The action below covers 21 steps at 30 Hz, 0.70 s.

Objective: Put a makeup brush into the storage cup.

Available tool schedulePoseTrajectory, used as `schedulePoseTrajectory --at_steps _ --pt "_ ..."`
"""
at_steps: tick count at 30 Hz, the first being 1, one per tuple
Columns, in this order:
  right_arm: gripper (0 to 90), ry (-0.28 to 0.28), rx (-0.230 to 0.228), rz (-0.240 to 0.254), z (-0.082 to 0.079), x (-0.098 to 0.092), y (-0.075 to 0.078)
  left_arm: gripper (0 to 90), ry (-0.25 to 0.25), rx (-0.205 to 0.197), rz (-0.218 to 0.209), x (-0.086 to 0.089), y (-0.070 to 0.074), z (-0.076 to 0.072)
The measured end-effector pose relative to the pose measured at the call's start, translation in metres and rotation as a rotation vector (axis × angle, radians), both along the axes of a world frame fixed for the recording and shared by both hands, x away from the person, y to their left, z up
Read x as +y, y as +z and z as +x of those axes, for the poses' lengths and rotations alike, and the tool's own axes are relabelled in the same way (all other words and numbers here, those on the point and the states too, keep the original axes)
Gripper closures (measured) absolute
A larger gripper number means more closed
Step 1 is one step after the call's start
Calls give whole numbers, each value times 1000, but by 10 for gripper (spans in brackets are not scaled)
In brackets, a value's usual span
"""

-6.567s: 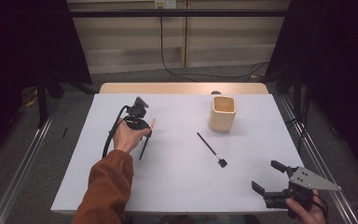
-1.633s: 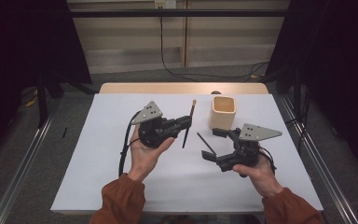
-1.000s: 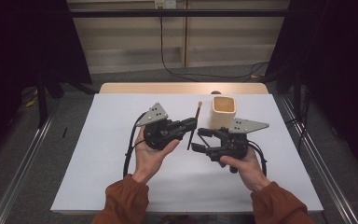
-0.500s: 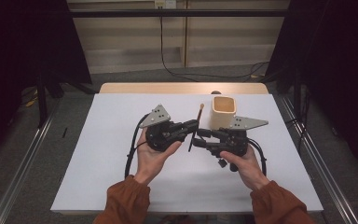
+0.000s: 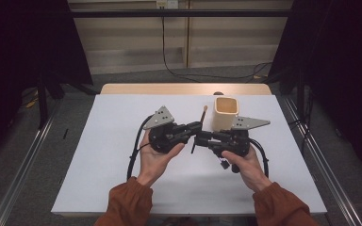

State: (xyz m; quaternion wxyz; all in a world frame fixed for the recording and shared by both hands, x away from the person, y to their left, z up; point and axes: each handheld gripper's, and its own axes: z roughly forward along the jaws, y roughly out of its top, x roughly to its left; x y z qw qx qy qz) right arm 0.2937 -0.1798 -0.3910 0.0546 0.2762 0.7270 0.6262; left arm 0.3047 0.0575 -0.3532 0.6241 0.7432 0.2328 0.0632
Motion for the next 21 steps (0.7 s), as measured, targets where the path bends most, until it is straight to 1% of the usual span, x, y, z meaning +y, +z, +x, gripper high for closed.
schedulePoseTrajectory --at_steps 3,4,8,9,11,13,15,18,21 --pt "684 3 4 1 0 1 -1 835 -3 4 0 -1 -1 0" --pt "700 5 5 5 0 1 0 836 -4 8 -2 -2 -2 0" --pt "715 4 8 4 1 1 0 835 -8 7 2 -3 -3 0" --pt "731 -3 9 -4 1 1 0 835 -9 7 4 -4 -3 0" --pt "761 2 15 4 2 -1 0 835 -7 6 5 -5 -4 0" --pt "786 6 17 0 2 -1 -1 835 -7 6 9 -4 -4 1" --pt "811 9 15 -3 2 0 -1 835 -4 9 8 -4 -5 1" --pt "832 2 16 -8 2 0 -1 835 -4 4 9 -3 -4 1" --pt "836 -5 10 -12 1 -1 0 835 -4 0 6 -3 -4 1"
